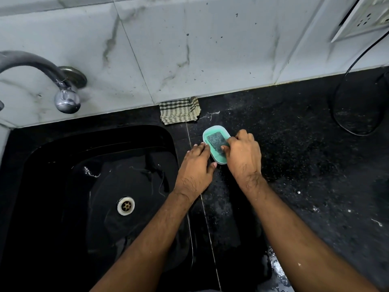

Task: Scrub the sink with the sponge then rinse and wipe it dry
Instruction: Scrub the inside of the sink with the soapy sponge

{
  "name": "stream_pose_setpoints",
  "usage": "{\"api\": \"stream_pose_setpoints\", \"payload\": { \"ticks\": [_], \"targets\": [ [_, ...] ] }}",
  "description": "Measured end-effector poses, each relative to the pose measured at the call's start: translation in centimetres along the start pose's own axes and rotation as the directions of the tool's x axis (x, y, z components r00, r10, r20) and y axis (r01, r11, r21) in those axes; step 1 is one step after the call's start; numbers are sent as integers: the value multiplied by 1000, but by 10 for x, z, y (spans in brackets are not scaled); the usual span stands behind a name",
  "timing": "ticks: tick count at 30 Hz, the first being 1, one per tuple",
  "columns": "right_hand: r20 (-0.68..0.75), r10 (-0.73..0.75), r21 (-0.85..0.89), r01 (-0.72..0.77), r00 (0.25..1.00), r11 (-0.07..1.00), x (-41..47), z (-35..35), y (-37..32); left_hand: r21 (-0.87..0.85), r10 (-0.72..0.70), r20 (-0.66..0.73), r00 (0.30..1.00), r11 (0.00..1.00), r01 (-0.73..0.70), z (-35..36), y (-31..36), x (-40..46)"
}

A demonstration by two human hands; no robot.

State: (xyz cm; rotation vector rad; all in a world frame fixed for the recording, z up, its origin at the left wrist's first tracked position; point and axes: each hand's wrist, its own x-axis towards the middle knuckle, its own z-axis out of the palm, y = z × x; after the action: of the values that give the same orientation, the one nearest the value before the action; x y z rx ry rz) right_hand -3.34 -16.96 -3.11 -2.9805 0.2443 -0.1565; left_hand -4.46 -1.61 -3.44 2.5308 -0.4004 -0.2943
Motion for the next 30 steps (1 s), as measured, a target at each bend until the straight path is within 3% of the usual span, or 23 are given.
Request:
{"api": "stream_pose_setpoints", "payload": {
  "ticks": [8, 18, 22, 28, 30],
  "targets": [
    [-70, 74, 227, -56, 995, 972, -2, -16, -8, 11, 14, 11, 1000, 1000, -14, 2, 0, -1],
    [80, -44, 181, 29, 996, 983, -9, -13, -6, 28, 15, 4, 1000, 1000, -15, -1, 0, -3],
    [159, -138, 52, 131, 978, 990, -13, -12, -10, 33, 5, 11, 1000, 999, -5, 0, 1, -6],
    [68, -80, 10, 80, 994, 997, -9, -25, -9, 64, 44, -42, 998, 997, -41, -4, 8, -8],
    [146, -63, 17, 61, 987, 998, -11, -27, -9, 110, 84, -97, 992, 991, -74, -5, 7, -4]
  ]
}}
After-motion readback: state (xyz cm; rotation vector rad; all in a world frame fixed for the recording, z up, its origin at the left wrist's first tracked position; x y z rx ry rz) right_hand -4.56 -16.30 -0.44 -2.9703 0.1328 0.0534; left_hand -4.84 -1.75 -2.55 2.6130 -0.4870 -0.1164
